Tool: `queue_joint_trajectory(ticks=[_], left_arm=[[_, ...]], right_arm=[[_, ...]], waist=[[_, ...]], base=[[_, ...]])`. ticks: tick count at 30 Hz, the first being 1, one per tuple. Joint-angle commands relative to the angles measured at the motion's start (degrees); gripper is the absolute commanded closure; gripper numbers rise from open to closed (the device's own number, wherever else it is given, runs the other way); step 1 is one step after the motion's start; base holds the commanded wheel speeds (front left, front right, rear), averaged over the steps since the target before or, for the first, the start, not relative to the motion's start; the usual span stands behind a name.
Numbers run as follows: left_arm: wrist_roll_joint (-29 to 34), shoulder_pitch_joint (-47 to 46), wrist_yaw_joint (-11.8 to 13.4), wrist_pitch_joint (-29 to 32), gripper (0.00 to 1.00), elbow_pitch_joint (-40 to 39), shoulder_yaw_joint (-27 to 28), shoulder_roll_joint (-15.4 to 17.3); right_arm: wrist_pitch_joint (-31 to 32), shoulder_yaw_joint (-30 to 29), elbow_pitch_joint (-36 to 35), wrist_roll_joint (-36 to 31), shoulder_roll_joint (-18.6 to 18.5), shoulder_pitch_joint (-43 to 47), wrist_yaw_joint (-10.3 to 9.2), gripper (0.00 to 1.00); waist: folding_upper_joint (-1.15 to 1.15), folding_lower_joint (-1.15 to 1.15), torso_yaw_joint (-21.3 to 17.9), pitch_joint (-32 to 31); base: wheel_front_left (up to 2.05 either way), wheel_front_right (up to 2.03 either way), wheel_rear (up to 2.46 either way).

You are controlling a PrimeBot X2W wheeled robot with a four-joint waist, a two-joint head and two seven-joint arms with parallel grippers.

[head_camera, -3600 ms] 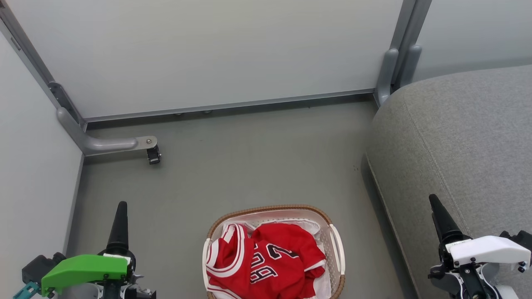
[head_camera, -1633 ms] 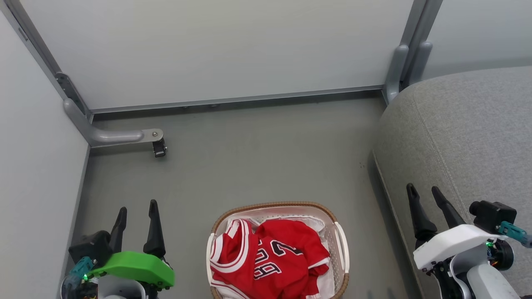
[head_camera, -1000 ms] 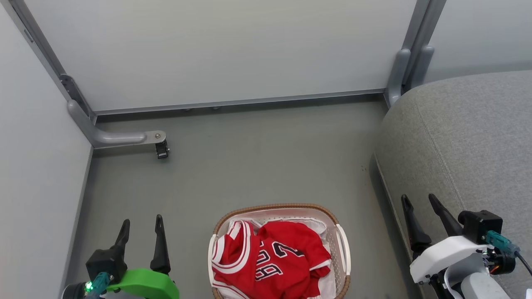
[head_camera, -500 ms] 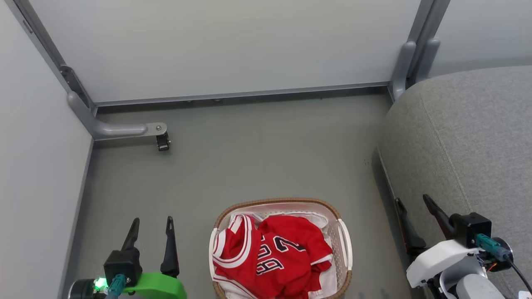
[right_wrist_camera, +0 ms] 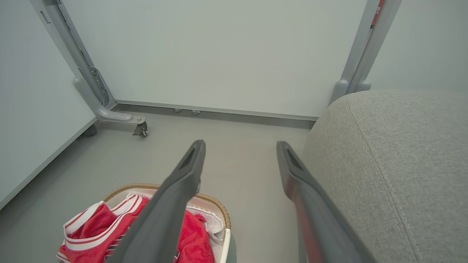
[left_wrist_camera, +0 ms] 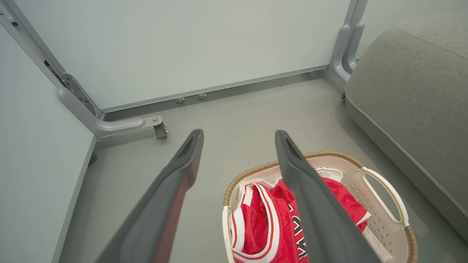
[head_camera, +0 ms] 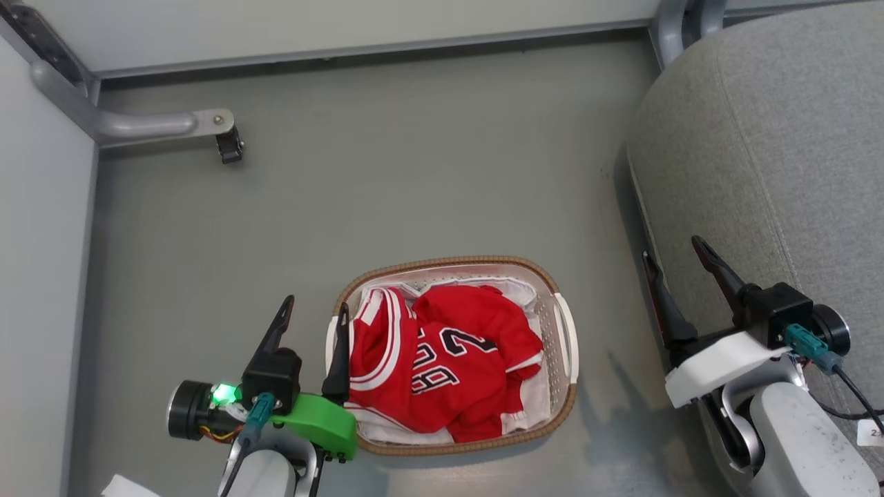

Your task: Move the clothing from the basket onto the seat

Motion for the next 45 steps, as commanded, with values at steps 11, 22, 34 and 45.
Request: queue_joint_trajectory(ticks=[11, 22, 34, 45], left_arm=[[-0.7, -13.1, -1.3, 0.0, 0.00, 12.5, -5.6, 0.2], [0.8, -25.4, -0.9, 0.0, 0.00, 32.5, -8.6, 0.2], [0.1, -34.5, 0.7, 6.1, 0.00, 49.5, -10.1, 0.4], [1.9, -37.3, -4.0, 5.6, 0.00, 50.9, -14.1, 0.5]], right_arm=[[-0.3, 3.8, -4.2, 0.6, -0.4, -6.8, -0.01, 0.00], [-0.3, 6.5, -4.8, 2.0, 0.8, -10.6, -0.01, 0.00], [-0.3, 7.4, -4.7, 2.2, 1.9, -13.4, -0.01, 0.00], [-0.3, 8.2, -4.5, 2.4, 2.2, -13.8, -0.01, 0.00]], waist=[[0.00, 0.00, -6.8, 15.9], [0.00, 0.00, -10.9, 23.6], [0.00, 0.00, -13.4, 29.1], [0.00, 0.00, -14.0, 30.1]], base=[[0.00, 0.00, 0.00], [0.00, 0.00, 0.00], [0.00, 0.00, 0.00], [0.00, 0.00, 0.00]])
